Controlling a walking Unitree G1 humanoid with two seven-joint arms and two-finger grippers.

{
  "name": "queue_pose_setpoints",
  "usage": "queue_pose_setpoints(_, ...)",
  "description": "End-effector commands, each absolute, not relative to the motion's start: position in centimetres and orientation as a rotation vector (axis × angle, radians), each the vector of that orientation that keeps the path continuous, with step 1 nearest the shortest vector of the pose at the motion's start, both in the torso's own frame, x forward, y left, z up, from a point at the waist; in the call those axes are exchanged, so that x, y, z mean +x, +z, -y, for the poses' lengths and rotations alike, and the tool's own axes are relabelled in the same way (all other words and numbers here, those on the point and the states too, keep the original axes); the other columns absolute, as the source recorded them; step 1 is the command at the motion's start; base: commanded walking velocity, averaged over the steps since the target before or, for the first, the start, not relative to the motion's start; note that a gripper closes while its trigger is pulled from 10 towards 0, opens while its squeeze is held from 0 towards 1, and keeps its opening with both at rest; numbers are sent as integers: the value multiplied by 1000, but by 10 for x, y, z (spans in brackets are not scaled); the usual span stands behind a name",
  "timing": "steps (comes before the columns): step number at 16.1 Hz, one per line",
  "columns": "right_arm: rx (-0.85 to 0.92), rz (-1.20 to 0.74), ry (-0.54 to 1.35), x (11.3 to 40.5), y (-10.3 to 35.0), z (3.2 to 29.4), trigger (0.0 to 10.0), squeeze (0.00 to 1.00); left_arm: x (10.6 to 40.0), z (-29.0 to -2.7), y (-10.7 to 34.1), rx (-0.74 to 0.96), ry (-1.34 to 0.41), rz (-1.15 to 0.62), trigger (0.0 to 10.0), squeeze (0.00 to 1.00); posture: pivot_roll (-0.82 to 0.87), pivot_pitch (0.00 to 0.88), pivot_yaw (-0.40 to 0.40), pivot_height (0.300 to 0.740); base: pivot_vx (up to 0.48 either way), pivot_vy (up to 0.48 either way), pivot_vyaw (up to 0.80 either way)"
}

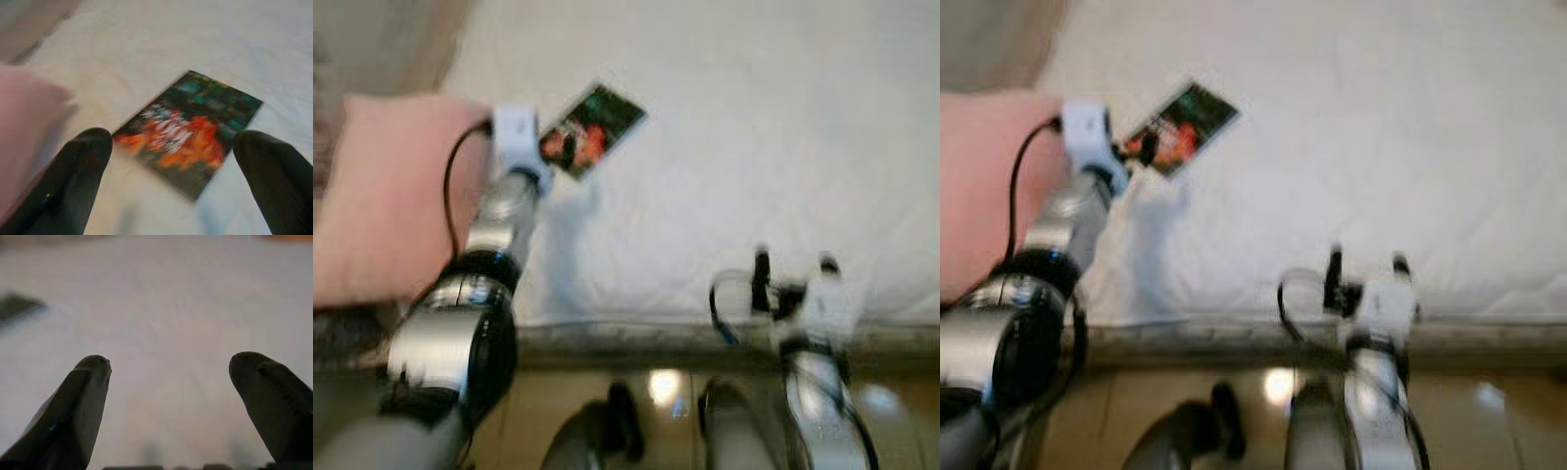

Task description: Clean up the room

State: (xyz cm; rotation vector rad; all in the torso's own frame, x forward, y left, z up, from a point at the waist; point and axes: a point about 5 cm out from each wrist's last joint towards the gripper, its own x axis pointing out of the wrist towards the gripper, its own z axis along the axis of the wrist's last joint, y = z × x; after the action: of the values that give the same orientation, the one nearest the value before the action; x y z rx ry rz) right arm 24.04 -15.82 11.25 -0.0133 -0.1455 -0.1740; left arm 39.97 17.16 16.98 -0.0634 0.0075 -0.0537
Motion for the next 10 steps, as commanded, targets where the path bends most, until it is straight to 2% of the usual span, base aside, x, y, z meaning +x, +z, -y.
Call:
queue_pose_setpoints(1,7,112,-142,246,104,156,10000,0,393,-182,167,-70,-31,19,10000,0,-137,37,127,740,0,0,0)
queue_pose_setpoints(3,10,122,-99,263,107,155,10000,0,379,-176,162,-27,-71,64,10000,0,-92,0,91,740,0,0,0)
queue_pose_setpoints(5,22,130,-87,280,111,157,10000,0,361,-179,156,-45,-41,92,10000,0,-58,0,56,740,0,0,0)
queue_pose_setpoints(8,23,187,-121,304,127,168,10000,0,353,-182,148,-32,23,82,10000,0,-40,0,25,740,0,0,0)
queue_pose_setpoints(10,13,210,-139,308,133,171,10000,0,353,-177,149,-3,4,92,10000,0,-44,0,22,740,0,0,0)
